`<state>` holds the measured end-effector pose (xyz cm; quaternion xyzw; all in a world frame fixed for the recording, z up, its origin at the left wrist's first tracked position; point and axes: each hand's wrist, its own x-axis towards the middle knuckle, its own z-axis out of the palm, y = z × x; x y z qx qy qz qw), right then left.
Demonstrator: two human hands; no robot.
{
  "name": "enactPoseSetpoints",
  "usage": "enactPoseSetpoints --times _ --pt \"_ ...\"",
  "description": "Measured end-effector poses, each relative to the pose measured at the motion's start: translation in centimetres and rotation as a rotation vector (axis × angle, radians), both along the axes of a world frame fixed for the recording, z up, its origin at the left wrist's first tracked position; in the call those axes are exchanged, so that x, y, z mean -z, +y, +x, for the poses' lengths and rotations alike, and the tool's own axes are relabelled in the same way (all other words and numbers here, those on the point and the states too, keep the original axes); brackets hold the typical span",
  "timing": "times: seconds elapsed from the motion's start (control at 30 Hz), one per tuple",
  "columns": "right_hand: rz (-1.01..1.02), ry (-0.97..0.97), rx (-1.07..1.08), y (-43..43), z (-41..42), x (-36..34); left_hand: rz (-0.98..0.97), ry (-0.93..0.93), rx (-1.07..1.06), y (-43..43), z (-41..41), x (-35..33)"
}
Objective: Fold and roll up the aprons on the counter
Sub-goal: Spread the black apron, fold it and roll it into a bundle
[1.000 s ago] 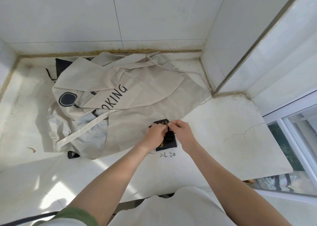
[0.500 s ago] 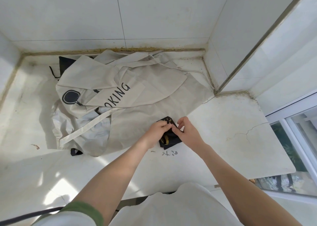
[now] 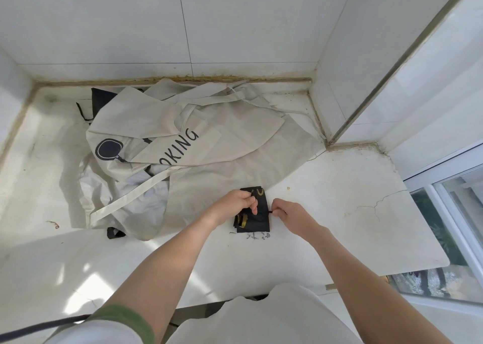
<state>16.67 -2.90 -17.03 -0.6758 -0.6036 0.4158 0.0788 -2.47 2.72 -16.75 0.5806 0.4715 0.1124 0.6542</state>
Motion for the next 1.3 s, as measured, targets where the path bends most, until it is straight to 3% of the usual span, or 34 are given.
enactPoseSetpoints --times 0.3,0.4,0.6,0.77,0.97,1.13,1.3 --pt "-0.190 0.095 0.087 0.7 0.5 -1.7 0.136 0.142 -0.044 -0.5 0.4 0.8" --pt "-0.154 0.082 0.093 0.8 0.1 -2.5 0.125 0.140 -0.099 -0.7 0.6 0.8" --pt "-0.061 0.462 0.382 0.3 -2.4 -2.4 0.176 0.096 -0.086 -1.2 0.6 0.9" --pt "-0.013 0.545 0.314 -0.1 -4.1 -1.5 0.211 0.116 -0.004 -1.0 0.4 1.1" --pt "0.050 0.468 0.219 -0.5 -4.4 -0.3 0.180 0.179 0.045 -0.8 0.5 1.2" --pt "0.086 0.458 0.274 -0.9 -4.4 -0.2 0.111 0.216 0.159 -1.1 0.5 0.8" --pt "0.076 0.476 0.367 -0.9 -4.6 -0.1 0.286 0.219 0.202 -1.7 0.6 1.6"
